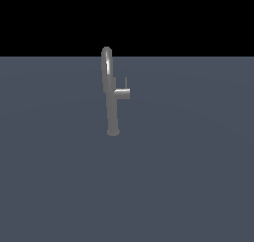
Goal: Turn on the faucet by rotating a designated handle.
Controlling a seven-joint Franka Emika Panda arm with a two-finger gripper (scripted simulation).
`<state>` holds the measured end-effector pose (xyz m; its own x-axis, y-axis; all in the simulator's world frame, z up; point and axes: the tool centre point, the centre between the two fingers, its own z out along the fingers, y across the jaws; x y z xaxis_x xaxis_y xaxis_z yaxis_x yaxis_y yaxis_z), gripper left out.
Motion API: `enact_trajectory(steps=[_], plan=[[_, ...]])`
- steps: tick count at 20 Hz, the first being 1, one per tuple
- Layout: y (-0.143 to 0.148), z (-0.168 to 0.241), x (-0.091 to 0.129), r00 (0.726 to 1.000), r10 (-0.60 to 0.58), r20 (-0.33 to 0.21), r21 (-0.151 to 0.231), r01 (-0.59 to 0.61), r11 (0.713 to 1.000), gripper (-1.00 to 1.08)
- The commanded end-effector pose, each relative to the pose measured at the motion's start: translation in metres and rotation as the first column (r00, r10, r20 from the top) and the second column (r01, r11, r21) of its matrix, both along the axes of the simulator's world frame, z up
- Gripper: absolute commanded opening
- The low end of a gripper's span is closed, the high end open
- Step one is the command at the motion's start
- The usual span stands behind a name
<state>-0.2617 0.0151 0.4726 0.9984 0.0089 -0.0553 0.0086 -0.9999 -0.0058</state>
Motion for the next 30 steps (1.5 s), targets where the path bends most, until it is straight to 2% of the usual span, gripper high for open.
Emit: enact_trajectory(steps=[1, 8, 15, 22, 30], plan=[[0.000, 0.000, 0.000, 1.000, 0.000, 0.000, 0.000, 0.000, 1.000, -1.00], [0.002, -0.001, 0.006, 1.000, -0.016, -0.017, 0.015, 0.017, 1.000, -1.00], [0.006, -0.003, 0.025, 0.995, -0.065, -0.072, 0.058, 0.069, 0.996, -1.00], [0.011, -0.009, 0.059, 0.975, -0.141, -0.169, 0.125, 0.163, 0.979, -1.00], [0.015, -0.020, 0.103, 0.924, -0.228, -0.307, 0.200, 0.297, 0.934, -1.00]])
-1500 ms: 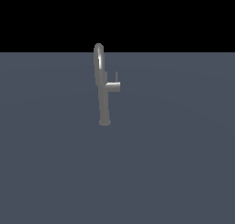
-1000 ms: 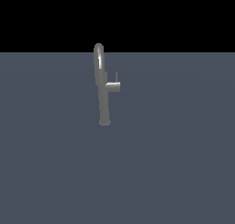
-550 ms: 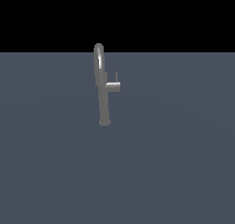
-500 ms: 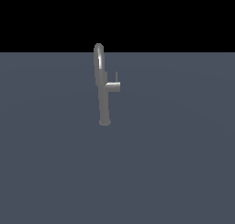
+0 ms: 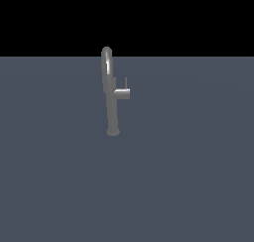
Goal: Turn on the faucet by rotating a designated handle.
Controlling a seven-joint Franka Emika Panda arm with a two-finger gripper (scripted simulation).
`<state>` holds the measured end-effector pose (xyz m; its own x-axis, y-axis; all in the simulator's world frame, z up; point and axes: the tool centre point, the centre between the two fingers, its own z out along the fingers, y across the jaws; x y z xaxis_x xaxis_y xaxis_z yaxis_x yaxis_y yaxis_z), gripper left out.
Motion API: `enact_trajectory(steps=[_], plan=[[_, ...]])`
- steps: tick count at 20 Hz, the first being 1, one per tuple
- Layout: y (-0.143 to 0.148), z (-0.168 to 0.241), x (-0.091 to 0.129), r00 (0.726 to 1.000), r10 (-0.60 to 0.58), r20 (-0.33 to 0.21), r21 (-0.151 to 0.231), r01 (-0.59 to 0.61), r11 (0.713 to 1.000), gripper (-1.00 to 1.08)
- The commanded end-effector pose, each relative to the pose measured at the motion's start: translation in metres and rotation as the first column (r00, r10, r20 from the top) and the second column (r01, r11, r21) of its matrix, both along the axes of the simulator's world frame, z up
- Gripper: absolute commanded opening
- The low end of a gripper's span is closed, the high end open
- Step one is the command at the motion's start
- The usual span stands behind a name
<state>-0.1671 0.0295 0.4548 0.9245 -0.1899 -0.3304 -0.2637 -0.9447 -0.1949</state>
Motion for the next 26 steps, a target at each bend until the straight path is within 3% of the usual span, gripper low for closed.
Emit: enact_trajectory(steps=[1, 8, 14, 20, 26], plan=[[0.001, -0.005, 0.014, 0.998, -0.038, -0.041, 0.034, 0.039, 0.999, -1.00], [0.000, -0.021, 0.054, 0.977, -0.136, -0.163, 0.123, 0.157, 0.980, -1.00], [-0.003, -0.039, 0.088, 0.938, -0.210, -0.277, 0.189, 0.267, 0.945, -1.00], [-0.007, -0.062, 0.121, 0.877, -0.270, -0.397, 0.243, 0.384, 0.891, -1.00], [-0.013, -0.090, 0.152, 0.792, -0.314, -0.524, 0.280, 0.509, 0.814, -1.00]])
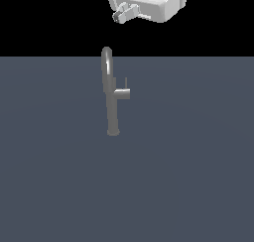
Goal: Turn on the faucet by rotating a designated handle.
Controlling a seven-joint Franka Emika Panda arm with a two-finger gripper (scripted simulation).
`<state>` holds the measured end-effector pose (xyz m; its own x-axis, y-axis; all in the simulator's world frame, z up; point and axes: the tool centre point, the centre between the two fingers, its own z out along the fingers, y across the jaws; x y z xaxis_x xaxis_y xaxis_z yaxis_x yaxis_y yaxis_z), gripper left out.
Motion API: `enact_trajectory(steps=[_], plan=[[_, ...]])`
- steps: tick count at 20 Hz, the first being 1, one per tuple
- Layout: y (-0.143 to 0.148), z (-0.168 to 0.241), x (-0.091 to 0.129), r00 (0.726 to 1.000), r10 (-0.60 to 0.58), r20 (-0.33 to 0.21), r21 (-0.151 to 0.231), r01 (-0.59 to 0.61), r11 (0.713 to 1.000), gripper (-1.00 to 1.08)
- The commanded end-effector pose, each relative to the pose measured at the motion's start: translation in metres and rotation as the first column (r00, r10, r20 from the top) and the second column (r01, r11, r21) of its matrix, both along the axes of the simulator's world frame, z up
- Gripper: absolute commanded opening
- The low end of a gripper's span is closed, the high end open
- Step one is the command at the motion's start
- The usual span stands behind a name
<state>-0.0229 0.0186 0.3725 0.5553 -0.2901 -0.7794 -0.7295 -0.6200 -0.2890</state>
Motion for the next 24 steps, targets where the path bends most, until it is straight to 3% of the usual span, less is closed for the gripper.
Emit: enact_trajectory(steps=[1, 7, 13, 19, 24], plan=[[-0.003, -0.013, 0.013, 0.998, -0.047, -0.051, 0.045, 0.049, 0.998, -1.00], [-0.009, -0.050, 0.042, 0.970, -0.154, -0.190, 0.144, 0.183, 0.973, -1.00], [-0.014, -0.092, 0.066, 0.909, -0.243, -0.339, 0.223, 0.328, 0.918, -1.00], [-0.015, -0.128, 0.081, 0.837, -0.296, -0.460, 0.266, 0.447, 0.854, -1.00], [-0.014, -0.149, 0.087, 0.791, -0.316, -0.524, 0.281, 0.511, 0.812, -1.00]])
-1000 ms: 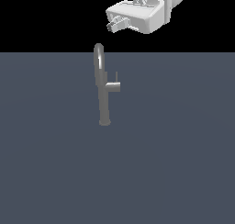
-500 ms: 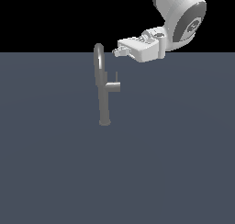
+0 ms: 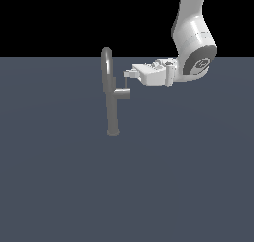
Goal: Turn on the faucet by rotating a designated handle.
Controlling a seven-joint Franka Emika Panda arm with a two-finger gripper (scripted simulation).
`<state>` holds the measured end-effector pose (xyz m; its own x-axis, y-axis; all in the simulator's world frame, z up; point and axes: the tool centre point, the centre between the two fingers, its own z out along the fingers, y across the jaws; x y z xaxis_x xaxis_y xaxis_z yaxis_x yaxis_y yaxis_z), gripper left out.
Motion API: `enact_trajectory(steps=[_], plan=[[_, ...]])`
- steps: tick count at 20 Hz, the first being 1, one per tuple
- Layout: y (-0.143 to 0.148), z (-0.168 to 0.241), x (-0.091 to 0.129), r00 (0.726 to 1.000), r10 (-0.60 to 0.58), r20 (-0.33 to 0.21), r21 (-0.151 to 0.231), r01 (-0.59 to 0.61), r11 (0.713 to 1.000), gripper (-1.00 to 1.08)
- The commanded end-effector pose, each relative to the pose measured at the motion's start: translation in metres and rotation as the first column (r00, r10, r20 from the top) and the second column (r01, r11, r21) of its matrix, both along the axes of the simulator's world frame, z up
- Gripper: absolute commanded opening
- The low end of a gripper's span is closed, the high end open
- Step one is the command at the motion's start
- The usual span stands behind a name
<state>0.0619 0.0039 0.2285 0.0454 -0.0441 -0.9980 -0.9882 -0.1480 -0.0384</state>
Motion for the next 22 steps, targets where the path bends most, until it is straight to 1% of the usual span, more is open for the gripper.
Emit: enact_trajectory(steps=[1, 5, 11, 20, 22], plan=[[0.001, -0.008, 0.003, 0.999, -0.024, -0.024, 0.022, 0.025, 0.999, -1.00], [0.001, -0.015, 0.004, 0.998, -0.043, -0.045, 0.039, 0.044, 0.998, -1.00], [0.002, -0.016, 0.004, 0.998, -0.044, -0.047, 0.040, 0.046, 0.998, -1.00], [0.000, -0.005, -0.017, 0.998, -0.047, -0.049, 0.043, 0.049, 0.998, -1.00], [0.000, -0.006, -0.015, 0.998, -0.047, -0.049, 0.043, 0.049, 0.998, -1.00]])
